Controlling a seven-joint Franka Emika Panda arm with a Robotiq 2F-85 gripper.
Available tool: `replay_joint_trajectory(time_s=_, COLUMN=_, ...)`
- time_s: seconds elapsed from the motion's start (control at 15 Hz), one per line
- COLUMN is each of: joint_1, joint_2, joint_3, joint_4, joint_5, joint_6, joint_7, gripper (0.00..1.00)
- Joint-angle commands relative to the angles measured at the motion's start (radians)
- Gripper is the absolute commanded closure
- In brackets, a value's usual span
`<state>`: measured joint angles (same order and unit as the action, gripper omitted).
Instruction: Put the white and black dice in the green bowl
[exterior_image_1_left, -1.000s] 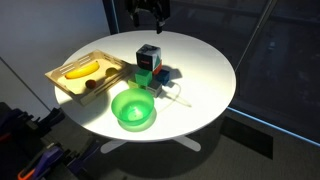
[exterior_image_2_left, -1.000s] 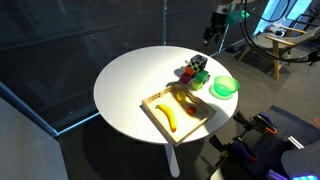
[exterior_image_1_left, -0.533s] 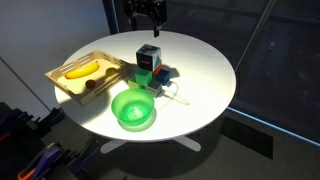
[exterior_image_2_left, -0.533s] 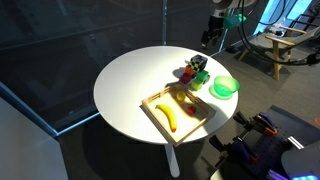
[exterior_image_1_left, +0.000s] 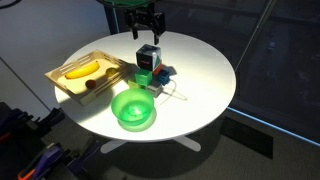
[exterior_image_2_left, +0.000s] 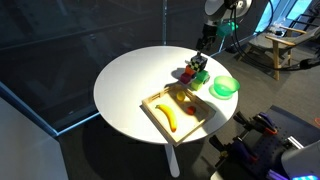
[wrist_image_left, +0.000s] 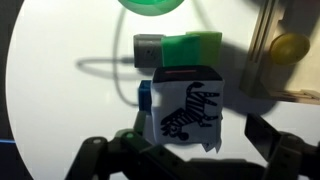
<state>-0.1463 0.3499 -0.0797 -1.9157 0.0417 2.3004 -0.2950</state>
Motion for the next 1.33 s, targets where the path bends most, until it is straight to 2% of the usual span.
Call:
replay_joint_trajectory(time_s=0.0, joint_1=-0.023, joint_2=0.024, joint_3=0.021, joint_4=0.013, joint_5=0.013, joint_6=0.054, joint_7=-0.053, gripper=0.0)
replay_joint_trajectory(time_s=0.4, joint_1=-0.043, joint_2=0.048, joint_3=0.041, joint_4=0.009, joint_5=0.035, joint_6=0.107, joint_7=-0.097, gripper=0.0)
replay_joint_trajectory(time_s=1.27, joint_1=-0.069, joint_2=0.101, joint_3=0.063, joint_4=0.017, joint_5=0.044, joint_6=0.111, joint_7=-0.142, gripper=0.0)
